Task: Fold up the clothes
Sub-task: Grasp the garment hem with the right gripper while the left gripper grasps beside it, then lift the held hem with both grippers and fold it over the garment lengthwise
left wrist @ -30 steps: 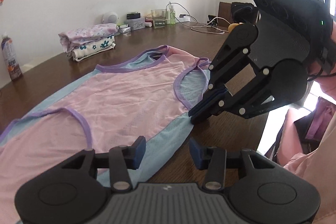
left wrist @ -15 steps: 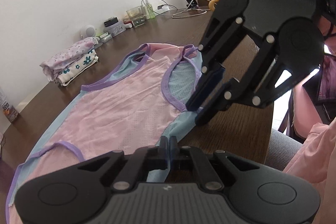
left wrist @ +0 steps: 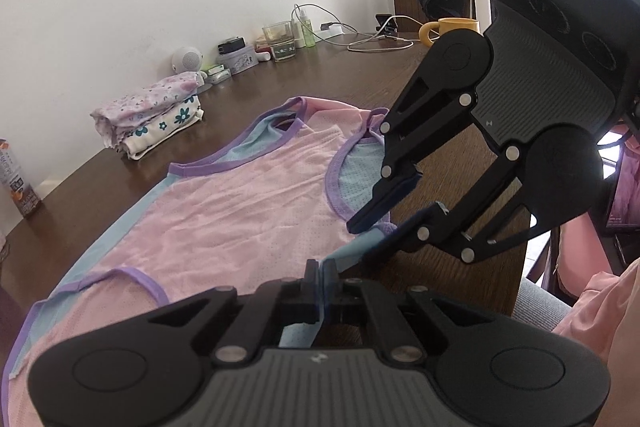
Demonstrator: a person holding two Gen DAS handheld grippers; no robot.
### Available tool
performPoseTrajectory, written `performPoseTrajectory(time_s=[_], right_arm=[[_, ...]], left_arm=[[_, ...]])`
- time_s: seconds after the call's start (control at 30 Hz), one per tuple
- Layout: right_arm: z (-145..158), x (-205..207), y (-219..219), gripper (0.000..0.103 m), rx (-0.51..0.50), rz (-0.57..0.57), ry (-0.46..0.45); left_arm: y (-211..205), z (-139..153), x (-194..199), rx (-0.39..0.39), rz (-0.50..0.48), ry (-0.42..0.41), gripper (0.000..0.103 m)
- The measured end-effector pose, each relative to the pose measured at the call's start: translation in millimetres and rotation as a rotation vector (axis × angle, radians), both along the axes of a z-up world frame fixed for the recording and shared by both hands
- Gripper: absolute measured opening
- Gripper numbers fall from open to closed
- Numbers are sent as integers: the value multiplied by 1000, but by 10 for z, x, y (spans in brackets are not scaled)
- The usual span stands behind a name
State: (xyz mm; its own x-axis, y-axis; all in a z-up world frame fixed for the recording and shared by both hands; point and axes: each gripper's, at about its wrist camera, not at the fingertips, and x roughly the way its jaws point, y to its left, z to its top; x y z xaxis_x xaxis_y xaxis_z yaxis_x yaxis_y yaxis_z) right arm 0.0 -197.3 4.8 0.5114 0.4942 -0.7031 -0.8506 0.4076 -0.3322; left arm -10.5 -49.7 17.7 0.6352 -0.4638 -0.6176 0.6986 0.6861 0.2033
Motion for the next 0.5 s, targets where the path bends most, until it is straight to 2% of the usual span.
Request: performPoseTrajectory(time_s=[0.1, 0.17, 0.2, 0.37, 0.5], right_arm=[[16, -15, -18, 5, -9, 0, -30], [53, -39, -36, 4, 2, -2, -46], [74, -45, -42, 4, 8, -6, -53], [158, -14, -31, 4, 34, -25, -72], [183, -2, -26, 4, 45, -44, -85]], left_arm=[[108, -3, -53, -43, 4, 13, 14], [175, -17, -101, -48, 20, 6, 21], [189, -27, -124, -40, 32, -4, 28], [209, -142, -154, 60, 86, -50, 30], [449, -160, -203, 118, 145, -91, 26]])
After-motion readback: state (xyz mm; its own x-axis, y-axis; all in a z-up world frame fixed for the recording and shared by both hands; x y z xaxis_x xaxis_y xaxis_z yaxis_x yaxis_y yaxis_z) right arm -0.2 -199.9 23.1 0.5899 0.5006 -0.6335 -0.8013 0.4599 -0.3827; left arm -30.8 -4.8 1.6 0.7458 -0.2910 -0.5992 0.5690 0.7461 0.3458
